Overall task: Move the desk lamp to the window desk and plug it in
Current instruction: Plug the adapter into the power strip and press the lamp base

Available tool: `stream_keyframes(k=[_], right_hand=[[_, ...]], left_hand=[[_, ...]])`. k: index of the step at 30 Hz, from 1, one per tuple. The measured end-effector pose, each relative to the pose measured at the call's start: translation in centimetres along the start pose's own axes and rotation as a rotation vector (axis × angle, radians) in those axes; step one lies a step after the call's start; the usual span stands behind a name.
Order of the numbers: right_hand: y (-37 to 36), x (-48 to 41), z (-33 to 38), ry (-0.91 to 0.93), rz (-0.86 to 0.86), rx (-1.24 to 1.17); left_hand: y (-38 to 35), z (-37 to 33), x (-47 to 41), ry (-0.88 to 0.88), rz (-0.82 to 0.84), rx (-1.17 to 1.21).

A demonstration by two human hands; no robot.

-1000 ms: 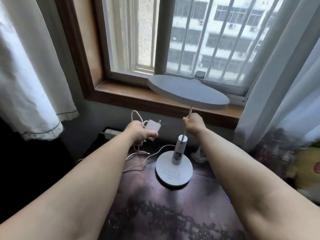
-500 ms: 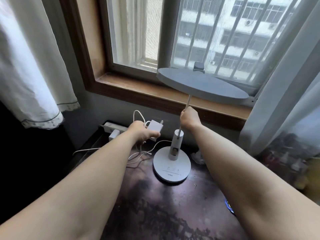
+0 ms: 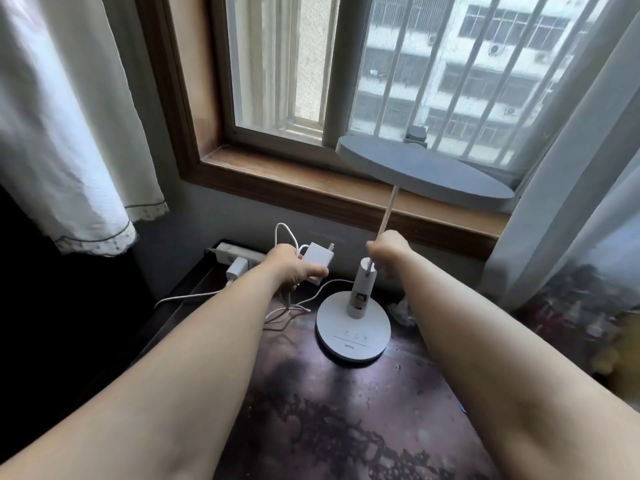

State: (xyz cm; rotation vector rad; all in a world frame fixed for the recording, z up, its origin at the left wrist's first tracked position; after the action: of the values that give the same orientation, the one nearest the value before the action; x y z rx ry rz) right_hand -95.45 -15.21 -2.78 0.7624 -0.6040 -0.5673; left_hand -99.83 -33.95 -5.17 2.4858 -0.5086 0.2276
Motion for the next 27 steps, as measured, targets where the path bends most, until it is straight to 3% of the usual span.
stream_keyframes(k=[4, 9, 12, 15, 20, 23, 27], right_hand=[[-1.8, 2.9, 0.7, -0.16, 0.309, -0.148], [-3.9, 5.9, 4.4, -0.23, 0.491, -0.431], [-5.4, 7.0, 6.3, -0.248, 0.461, -0.624], [-7.6, 8.4, 7.3, -0.243, 0.429, -0.618], [-11.1, 9.1, 9.2, -0.127, 0.217, -0.617], [-11.7, 8.8, 10.5, 0.024, 0.053, -0.427], [-12.4, 9.3, 11.8, 0.077, 0.001, -0.146]], left_hand=[[1.4, 0.0, 0.2, -0.043, 0.04, -0.028], [4.5, -0.6, 0.4, -0.15, 0.184, -0.105], [7.0, -1.6, 0.6, -0.184, 0.248, -0.082], [9.7, -2.6, 1.3, -0.199, 0.294, -0.024], [13.5, -3.0, 1.8, -0.23, 0.327, -0.025], [15.4, -2.5, 1.7, -0.241, 0.373, 0.031], [17.9, -2.7, 1.8, -0.268, 0.445, 0.086]])
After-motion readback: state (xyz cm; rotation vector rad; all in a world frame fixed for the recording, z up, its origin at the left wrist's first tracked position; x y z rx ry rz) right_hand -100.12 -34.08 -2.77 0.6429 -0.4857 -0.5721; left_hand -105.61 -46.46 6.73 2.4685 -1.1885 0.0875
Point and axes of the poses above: each hand's wrist, its own x-axis away from the middle knuckle, its own y-axis out of the back of the hand, z = x × y, the point moved 2 cm from there along -x, towards the middle knuckle, and after that the axes turned 5 degrees about -z, right-handed, at the moved point
